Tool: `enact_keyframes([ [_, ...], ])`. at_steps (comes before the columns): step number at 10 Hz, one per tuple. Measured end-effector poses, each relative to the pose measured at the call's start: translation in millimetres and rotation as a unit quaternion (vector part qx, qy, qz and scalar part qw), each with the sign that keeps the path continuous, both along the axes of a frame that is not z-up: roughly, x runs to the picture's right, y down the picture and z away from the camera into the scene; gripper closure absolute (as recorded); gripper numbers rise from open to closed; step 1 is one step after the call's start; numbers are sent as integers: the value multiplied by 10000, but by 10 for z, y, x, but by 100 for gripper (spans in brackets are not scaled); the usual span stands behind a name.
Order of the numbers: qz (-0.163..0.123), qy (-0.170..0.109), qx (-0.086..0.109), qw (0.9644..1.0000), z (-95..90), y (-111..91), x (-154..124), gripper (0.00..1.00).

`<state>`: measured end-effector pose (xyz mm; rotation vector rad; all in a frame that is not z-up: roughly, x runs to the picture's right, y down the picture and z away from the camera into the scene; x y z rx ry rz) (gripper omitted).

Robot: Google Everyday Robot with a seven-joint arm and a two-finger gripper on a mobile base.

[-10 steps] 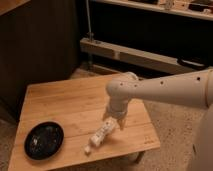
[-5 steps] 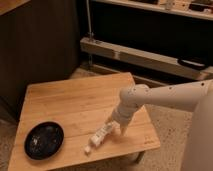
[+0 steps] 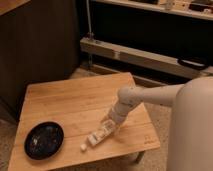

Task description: Place the bottle in the ceramic bowl

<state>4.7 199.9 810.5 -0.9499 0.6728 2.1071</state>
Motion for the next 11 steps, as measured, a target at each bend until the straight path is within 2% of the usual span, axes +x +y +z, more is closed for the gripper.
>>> enact_keyframes([
  [4, -169, -252, -128, 9995, 63, -215, -327, 37],
  [8, -554, -386, -422, 9968, 90, -251, -577, 73],
  [10, -864, -396, -502, 9942, 97, -245, -680, 95],
  [11, -1030, -390, -516, 9926, 99, -249, -713, 99],
])
